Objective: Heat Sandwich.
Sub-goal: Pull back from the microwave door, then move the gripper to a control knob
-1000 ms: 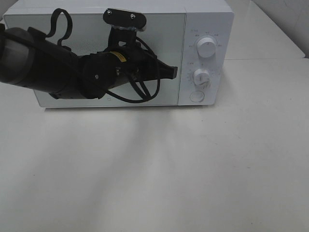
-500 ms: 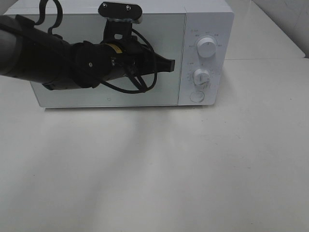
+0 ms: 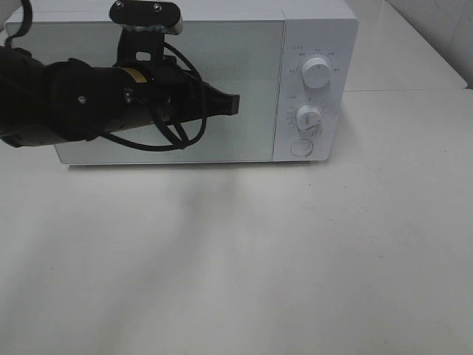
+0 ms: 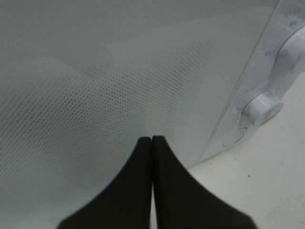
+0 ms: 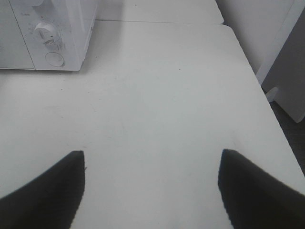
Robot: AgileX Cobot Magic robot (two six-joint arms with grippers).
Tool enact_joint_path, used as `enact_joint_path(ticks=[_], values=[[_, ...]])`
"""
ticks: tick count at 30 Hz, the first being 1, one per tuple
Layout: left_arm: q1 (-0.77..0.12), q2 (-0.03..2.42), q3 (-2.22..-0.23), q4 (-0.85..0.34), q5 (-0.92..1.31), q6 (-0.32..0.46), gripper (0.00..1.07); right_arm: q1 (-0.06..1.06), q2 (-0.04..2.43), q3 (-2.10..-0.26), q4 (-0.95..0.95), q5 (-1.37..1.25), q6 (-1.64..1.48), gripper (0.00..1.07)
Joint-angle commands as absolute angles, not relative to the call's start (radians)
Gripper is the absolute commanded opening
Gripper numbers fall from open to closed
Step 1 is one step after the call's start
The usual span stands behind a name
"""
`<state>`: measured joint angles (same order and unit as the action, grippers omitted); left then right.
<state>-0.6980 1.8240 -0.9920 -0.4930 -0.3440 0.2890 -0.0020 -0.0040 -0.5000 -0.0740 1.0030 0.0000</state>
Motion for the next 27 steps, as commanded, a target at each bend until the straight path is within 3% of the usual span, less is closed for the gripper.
enact_joint_path(ticks=[1, 2, 3, 5, 6, 7, 8, 10, 22, 27], values=[[-0.704, 1.757, -0.948, -0.521, -0.279, 0.292, 0.0, -0.01, -0.029, -0.498, -0.072, 0.996, 0.0, 0.75], [-0.704, 1.726, -0.929, -0.521, -0.225, 0.292, 0.11, -0.01, -0.029, -0.498, -0.072, 0.996, 0.0, 0.75], [-0.704, 1.726, -0.929, -0.521, -0.225, 0.292, 0.11, -0.01, -0.029, -0.498, -0.072, 0.996, 0.0, 0.75], [-0.704, 1.697, -0.916, -0.522, -0.16, 0.292, 0.33, -0.01, -0.029, -0.498, -0.072, 0.996, 0.0, 0.75], [-0.704, 1.667, -0.905, -0.522, -0.105, 0.292, 0.67, -0.01, -0.029, -0.498, -0.072, 0.996, 0.0, 0.75], [-0.704, 1.655, -0.9, -0.522, -0.082, 0.291, 0.82, -0.01, -0.029, -0.498, -0.072, 0.996, 0.0, 0.75], [-0.704, 1.655, -0.9, -0.522, -0.082, 0.291, 0.82, -0.01, -0.029, -0.498, -0.072, 0.996, 0.0, 0.75], [-0.703, 1.639, -0.895, -0.522, -0.04, 0.291, 1.01, -0.01, -0.029, -0.498, -0.072, 0.996, 0.0, 0.75], [-0.696, 1.567, -0.894, -0.37, 0.411, 0.291, 1.0, -0.01, -0.029, -0.498, -0.072, 0.996, 0.0, 0.75], [-0.696, 1.542, -0.895, -0.311, 0.564, 0.225, 1.0, -0.01, -0.029, -0.498, -0.072, 0.996, 0.0, 0.75]])
